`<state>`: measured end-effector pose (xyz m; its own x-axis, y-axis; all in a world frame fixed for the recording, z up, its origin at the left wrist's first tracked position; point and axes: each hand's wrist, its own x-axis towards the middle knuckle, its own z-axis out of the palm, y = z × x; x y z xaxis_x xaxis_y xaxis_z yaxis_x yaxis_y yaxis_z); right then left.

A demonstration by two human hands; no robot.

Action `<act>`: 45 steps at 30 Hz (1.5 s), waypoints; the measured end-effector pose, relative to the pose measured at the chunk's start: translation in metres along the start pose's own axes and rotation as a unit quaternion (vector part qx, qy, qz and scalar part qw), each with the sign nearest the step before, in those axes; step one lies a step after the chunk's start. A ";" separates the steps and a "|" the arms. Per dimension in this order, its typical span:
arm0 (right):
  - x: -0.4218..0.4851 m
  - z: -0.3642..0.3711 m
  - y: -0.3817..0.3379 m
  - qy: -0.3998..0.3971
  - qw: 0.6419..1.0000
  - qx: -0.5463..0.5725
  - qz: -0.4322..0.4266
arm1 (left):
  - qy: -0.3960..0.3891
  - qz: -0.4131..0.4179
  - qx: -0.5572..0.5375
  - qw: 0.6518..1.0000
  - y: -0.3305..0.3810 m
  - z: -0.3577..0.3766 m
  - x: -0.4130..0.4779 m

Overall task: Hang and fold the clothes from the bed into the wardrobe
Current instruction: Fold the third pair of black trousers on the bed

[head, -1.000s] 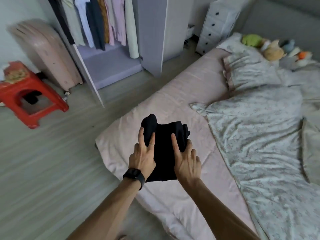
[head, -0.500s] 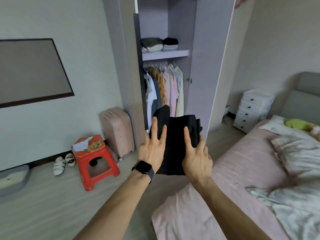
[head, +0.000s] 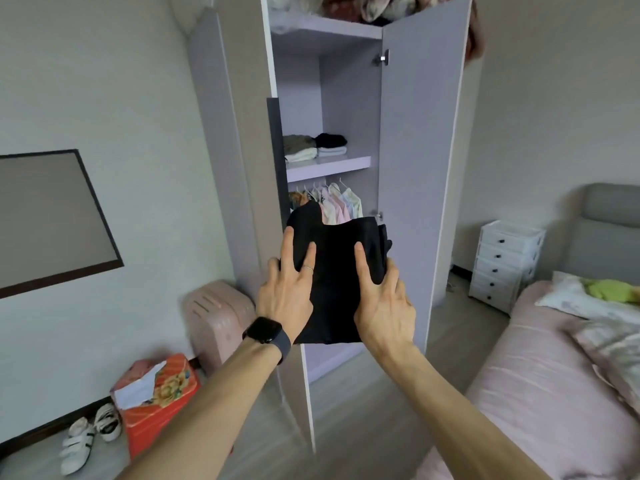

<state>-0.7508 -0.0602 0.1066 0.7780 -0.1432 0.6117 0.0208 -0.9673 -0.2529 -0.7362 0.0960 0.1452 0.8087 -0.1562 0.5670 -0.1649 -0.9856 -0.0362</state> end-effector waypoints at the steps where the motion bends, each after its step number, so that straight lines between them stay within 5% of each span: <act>1: 0.015 0.009 -0.001 0.006 1.000 -0.006 0.000 | 0.008 0.007 -0.001 1.000 -0.004 0.009 0.017; 23: 0.290 0.137 0.052 0.113 0.983 -0.094 0.107 | 0.092 0.136 -0.073 0.984 0.009 0.165 0.336; 36: 0.531 0.258 0.168 0.088 0.994 -0.062 0.016 | 0.084 0.018 -0.060 0.995 0.078 0.300 0.551; 45: 0.671 0.338 0.153 0.078 0.993 0.025 -0.088 | 0.102 -0.068 -0.009 0.992 0.040 0.336 0.659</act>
<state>-0.0139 -0.2332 0.2251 0.6521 -0.0069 0.7581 0.1822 -0.9692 -0.1655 -0.0197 -0.0676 0.2413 0.6936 -0.0035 0.7203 -0.0737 -0.9951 0.0661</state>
